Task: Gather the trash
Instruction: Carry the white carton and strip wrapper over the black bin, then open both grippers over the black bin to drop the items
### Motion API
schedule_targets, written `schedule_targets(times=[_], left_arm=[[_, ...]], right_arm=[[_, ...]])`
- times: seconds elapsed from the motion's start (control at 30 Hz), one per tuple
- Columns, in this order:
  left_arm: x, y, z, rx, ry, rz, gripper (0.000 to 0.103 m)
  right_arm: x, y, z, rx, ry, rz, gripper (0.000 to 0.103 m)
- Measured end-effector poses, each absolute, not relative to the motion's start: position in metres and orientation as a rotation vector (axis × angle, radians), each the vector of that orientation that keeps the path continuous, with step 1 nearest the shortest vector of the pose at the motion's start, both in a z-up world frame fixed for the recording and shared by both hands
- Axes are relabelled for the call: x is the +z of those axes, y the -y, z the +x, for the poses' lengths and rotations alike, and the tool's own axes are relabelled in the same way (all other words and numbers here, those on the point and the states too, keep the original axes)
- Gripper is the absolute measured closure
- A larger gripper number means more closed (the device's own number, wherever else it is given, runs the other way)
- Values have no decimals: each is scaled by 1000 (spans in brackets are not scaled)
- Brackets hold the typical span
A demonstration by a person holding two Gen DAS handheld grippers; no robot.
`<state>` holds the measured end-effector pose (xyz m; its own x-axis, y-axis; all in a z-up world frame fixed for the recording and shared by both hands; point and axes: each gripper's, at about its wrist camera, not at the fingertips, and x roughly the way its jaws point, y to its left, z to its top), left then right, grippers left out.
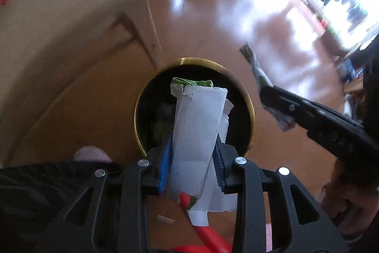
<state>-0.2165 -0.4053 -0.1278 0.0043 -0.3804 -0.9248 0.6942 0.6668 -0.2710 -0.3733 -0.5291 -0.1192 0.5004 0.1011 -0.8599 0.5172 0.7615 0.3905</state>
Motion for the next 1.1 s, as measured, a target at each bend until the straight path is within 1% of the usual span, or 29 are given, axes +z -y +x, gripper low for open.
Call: schedule_targets(times=[0.07, 0.17, 0.33, 1.07, 1.1], left_arm=[[-120, 410, -217, -860, -1255, 325, 72], [-130, 414, -219, -855, -1291, 368, 72], [-130, 410, -210, -857, -1305, 350, 72], [-131, 418, -215, -868, -1305, 353, 72], [-131, 417, -214, -869, -1305, 353, 70]], right_arm=[[-135, 530, -379, -276, -1062, 740, 95], [-140, 526, -379, -277, -1071, 746, 96], [-135, 522, -375, -277, -1073, 728, 95], [-130, 522, -364, -294, -1078, 725, 95], [-130, 523, -364, -297, -1078, 727, 95]])
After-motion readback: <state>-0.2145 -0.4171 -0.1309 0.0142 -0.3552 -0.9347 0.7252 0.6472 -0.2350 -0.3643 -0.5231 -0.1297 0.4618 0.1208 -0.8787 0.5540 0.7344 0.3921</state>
